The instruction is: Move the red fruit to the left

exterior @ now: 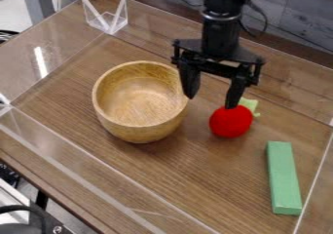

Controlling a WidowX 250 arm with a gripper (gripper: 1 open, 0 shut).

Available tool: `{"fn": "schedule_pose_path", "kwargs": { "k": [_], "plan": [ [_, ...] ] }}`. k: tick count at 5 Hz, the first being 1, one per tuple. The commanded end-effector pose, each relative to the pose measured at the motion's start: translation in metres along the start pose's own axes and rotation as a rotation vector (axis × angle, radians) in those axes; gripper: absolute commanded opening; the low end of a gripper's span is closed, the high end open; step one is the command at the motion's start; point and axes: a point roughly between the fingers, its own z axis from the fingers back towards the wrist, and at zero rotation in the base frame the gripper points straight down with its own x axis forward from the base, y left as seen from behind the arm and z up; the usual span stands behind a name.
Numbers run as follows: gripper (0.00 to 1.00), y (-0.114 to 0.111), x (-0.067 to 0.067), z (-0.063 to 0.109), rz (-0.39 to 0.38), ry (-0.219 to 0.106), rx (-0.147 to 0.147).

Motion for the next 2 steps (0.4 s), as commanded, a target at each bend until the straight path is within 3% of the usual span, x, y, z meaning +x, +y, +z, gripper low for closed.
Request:
{"fn": "schedule_pose_path", "kwargs": {
  "k": [1, 2],
  "plan": [
    [1.00, -0.006, 0.003, -0.002, 0.050, -0.044, -0.015],
    [1.00, -0.013, 0.004, -0.017, 0.099, -0.043, -0.014]
  ]
}}
